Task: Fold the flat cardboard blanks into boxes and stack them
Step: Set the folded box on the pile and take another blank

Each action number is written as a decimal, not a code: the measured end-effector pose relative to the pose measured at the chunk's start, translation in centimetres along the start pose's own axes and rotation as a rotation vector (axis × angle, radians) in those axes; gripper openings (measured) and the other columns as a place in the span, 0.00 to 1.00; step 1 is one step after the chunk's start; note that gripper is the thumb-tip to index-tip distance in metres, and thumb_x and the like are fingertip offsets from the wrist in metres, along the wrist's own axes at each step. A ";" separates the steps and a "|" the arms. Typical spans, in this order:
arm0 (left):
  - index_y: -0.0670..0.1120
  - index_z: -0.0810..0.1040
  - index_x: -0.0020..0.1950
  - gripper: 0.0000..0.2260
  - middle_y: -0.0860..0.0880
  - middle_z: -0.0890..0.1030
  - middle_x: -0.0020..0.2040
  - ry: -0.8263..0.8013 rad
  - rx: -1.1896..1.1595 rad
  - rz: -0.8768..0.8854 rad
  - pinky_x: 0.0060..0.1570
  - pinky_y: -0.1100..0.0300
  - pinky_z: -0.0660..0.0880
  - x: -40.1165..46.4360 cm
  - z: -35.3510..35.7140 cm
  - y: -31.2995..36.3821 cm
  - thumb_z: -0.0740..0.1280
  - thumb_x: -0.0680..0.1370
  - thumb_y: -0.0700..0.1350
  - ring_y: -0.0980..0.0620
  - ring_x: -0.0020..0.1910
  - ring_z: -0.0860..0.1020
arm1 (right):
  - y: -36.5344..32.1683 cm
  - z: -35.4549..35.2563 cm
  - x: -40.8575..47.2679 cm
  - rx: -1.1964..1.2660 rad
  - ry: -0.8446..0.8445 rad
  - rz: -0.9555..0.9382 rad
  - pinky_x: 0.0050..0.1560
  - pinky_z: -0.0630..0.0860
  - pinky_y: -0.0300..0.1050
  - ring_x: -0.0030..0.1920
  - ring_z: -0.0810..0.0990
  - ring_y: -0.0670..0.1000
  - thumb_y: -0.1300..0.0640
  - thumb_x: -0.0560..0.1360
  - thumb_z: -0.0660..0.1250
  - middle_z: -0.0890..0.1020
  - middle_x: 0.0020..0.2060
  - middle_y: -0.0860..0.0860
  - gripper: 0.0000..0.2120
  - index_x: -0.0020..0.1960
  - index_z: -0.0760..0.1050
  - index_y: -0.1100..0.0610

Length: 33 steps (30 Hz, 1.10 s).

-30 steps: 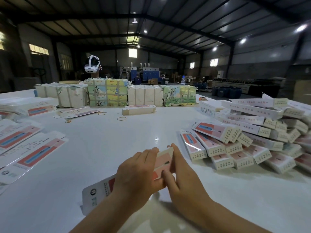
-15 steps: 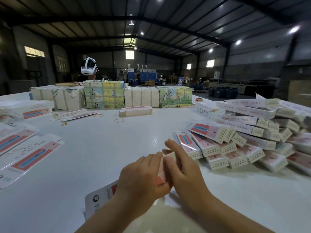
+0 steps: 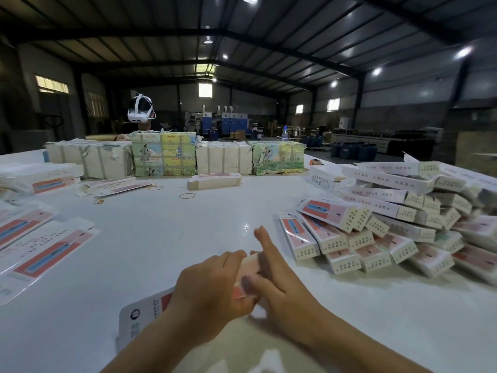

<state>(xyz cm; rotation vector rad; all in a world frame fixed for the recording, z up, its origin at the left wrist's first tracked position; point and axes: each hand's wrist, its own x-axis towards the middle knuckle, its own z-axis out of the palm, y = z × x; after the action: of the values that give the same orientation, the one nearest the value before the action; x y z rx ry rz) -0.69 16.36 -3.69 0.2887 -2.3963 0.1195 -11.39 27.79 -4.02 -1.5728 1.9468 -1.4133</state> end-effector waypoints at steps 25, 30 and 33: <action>0.58 0.75 0.51 0.17 0.66 0.71 0.51 -0.197 -0.249 -0.239 0.49 0.71 0.60 -1.0 4.1 -2.4 0.55 0.69 0.63 0.64 0.58 0.67 | 4.7 -21.3 6.0 -0.912 0.480 0.571 0.51 0.77 0.56 0.53 0.74 0.57 0.54 0.76 0.57 0.77 0.51 0.54 0.14 0.58 0.75 0.52; 0.59 0.74 0.53 0.08 0.66 0.70 0.54 -0.246 -0.215 -0.254 0.53 0.68 0.62 -1.0 4.2 -2.2 0.61 0.75 0.56 0.63 0.59 0.66 | 3.3 -20.4 6.4 -1.057 0.572 0.392 0.61 0.71 0.56 0.64 0.69 0.57 0.51 0.79 0.57 0.73 0.64 0.55 0.18 0.67 0.71 0.53; 0.58 0.73 0.59 0.18 0.65 0.70 0.57 -0.293 -0.227 -0.257 0.56 0.68 0.62 -0.8 3.9 -2.2 0.55 0.72 0.60 0.63 0.60 0.65 | 0.2 -17.2 6.9 -0.974 0.615 0.026 0.62 0.68 0.50 0.65 0.69 0.53 0.54 0.79 0.61 0.74 0.66 0.53 0.18 0.68 0.71 0.55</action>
<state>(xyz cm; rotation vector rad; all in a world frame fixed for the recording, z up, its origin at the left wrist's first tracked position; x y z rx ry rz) -2.11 13.70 -7.11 0.5336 -2.6040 -0.3315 -26.28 30.63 6.62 -1.4755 3.3565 -1.0290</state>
